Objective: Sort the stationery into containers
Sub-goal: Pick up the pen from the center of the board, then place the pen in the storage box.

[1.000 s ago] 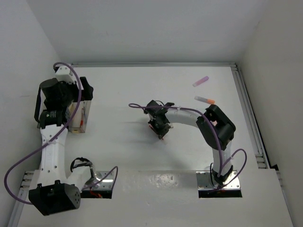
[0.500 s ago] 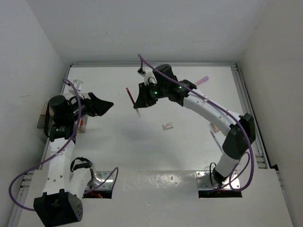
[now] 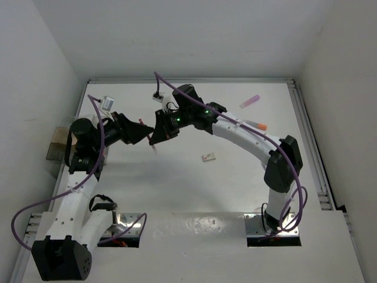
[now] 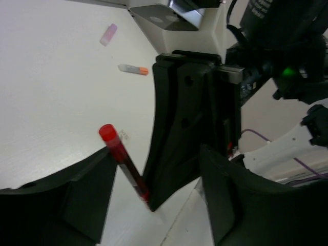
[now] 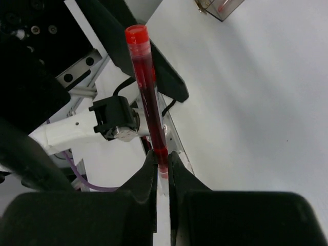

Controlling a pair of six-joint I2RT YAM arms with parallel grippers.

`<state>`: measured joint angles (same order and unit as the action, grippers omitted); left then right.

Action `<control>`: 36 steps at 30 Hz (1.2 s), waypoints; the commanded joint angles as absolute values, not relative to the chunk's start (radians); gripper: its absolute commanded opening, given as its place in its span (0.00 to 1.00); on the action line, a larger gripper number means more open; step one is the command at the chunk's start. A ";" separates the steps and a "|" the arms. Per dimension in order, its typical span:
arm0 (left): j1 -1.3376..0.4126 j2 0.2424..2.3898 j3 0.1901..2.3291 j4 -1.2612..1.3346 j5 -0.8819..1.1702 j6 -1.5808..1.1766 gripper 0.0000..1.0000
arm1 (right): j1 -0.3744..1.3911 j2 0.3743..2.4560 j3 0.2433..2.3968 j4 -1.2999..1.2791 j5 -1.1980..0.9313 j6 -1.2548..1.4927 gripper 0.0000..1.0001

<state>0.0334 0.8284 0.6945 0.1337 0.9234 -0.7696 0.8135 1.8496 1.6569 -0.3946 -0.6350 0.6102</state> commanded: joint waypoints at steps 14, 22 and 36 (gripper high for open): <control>0.170 1.001 1.004 -0.227 0.931 -0.481 0.00 | 0.750 1.755 1.640 -0.422 -0.650 0.565 0.81; 0.277 1.423 1.528 -0.894 0.317 0.172 0.00 | 0.545 1.680 1.508 -0.621 -0.575 0.344 0.86; 0.322 1.681 1.508 -0.801 0.048 0.299 0.15 | 0.250 1.527 1.319 -0.834 -0.385 0.112 0.87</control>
